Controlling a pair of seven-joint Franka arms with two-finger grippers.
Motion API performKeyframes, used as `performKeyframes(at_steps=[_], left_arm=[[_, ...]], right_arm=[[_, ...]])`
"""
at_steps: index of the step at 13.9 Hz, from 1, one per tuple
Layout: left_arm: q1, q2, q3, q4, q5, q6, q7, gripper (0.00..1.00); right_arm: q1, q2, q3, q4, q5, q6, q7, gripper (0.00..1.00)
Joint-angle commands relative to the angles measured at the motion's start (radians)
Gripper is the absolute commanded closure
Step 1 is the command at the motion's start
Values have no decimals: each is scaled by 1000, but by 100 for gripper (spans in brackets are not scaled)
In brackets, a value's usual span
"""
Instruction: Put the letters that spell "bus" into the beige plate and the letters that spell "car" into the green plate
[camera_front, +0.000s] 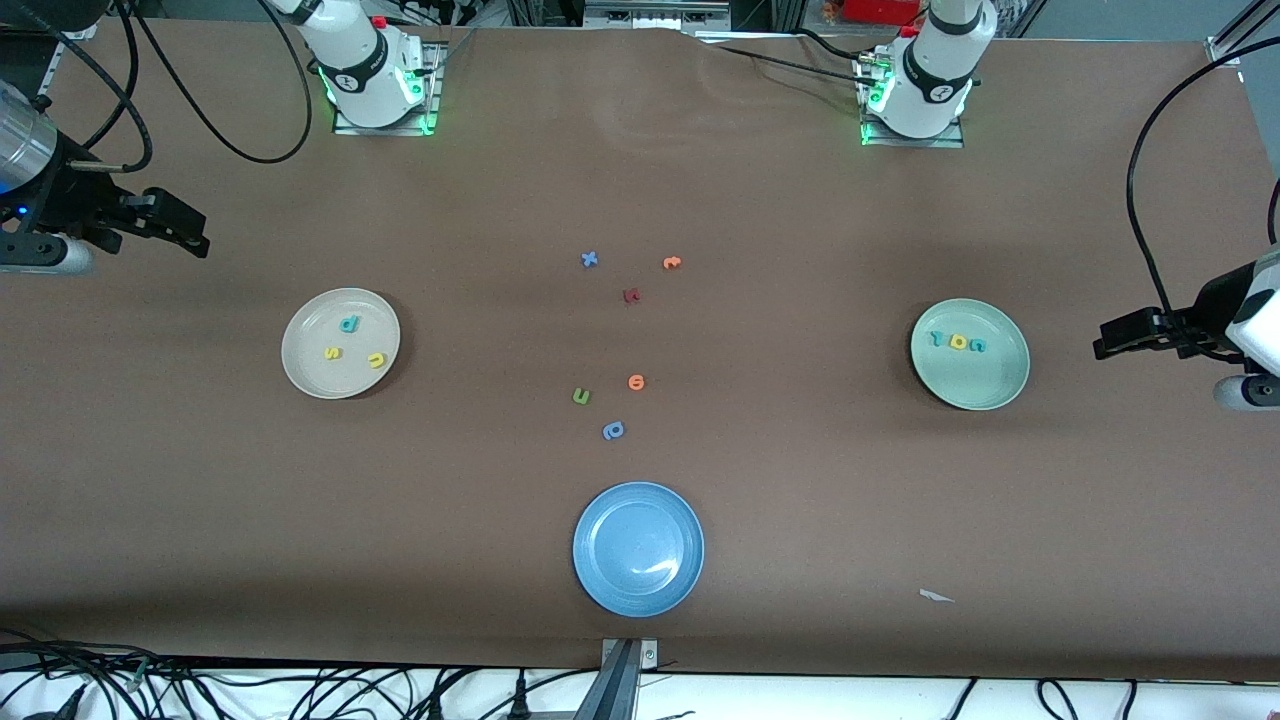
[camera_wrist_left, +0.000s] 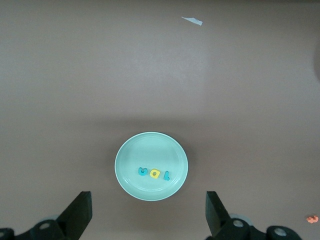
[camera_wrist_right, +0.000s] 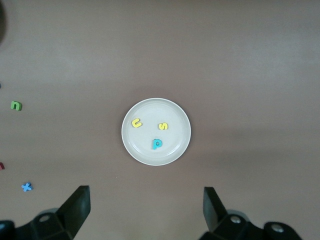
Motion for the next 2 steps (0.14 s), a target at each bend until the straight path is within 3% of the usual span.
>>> performKeyframes(at_steps=[1, 2], left_arm=[[1, -3, -1, -2, 13, -2, 16, 0], [1, -3, -1, -2, 13, -2, 16, 0]], right_arm=[[-6, -16, 5, -9, 11, -7, -8, 0], [-6, -16, 5, -11, 11, -7, -8, 0]])
